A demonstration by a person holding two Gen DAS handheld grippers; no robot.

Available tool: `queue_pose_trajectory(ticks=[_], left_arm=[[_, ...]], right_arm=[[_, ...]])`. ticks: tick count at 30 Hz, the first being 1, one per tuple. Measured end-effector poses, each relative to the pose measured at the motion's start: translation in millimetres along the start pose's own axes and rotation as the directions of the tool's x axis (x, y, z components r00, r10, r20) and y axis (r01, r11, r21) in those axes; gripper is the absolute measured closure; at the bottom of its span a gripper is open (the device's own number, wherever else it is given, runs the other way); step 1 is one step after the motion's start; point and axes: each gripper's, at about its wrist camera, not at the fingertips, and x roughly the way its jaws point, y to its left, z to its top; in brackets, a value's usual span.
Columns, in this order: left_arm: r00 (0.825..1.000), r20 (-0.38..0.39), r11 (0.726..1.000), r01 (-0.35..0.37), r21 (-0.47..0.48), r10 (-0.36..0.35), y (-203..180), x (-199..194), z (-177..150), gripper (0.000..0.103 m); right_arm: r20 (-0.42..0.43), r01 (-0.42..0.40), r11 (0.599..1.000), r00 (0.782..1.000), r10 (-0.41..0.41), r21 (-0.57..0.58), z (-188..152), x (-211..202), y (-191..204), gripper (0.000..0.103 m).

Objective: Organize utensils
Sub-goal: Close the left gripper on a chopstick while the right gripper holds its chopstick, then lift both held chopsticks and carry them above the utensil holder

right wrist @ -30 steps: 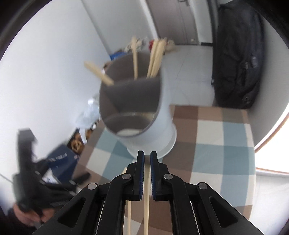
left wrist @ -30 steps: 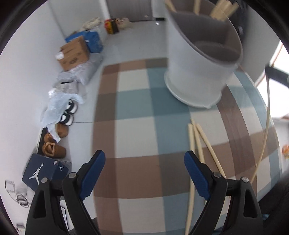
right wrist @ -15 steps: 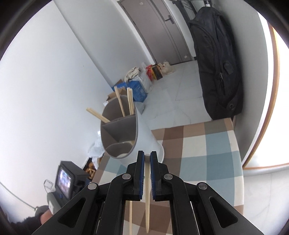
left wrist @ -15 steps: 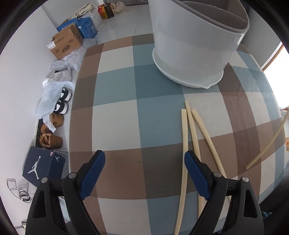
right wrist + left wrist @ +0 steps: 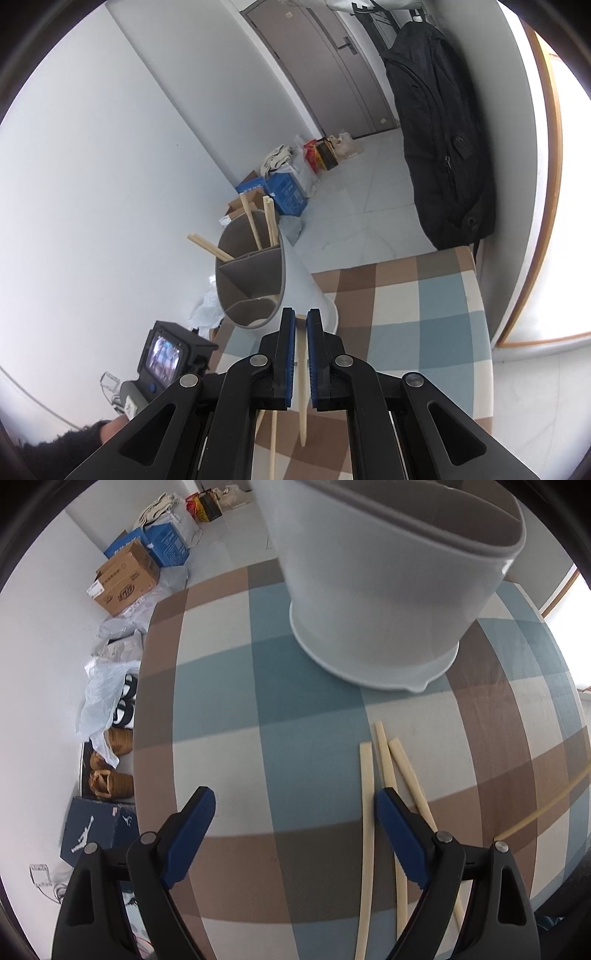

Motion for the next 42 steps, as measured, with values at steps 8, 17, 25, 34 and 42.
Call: queue_pose_trajectory(ticks=[8,17,25,34,42], left_arm=[[0.993,0.055,0.993,0.101,0.058,-0.105,-4,-3,2,0.070],[0.982,0.031,0.979,0.181,0.096,-0.184,-10,-4,6,0.100],[0.963,0.189,0.980,0.198,-0.015,-0.192,14,-20,3,0.101],[0.862,0.488,0.964,0.228,-0.137,-0.135,36,-83,-19,0.101],[0.814,0.567,0.960,0.241,-0.141,-0.121,35,-100,-16,0.101]], right_arm=[[-0.001,-0.003,1.000,1.000,0.003,0.010,-1,-5,-4,0.097],[-0.005,-0.004,1.000,1.000,0.004,0.009,-1,-4,-1,0.097],[0.006,0.014,1.000,1.000,-0.013,-0.017,-4,-4,5,0.098],[0.020,0.023,0.999,1.000,-0.022,-0.044,-6,-4,14,0.098],[0.043,0.024,0.996,0.999,-0.020,-0.081,-11,-9,31,0.097]])
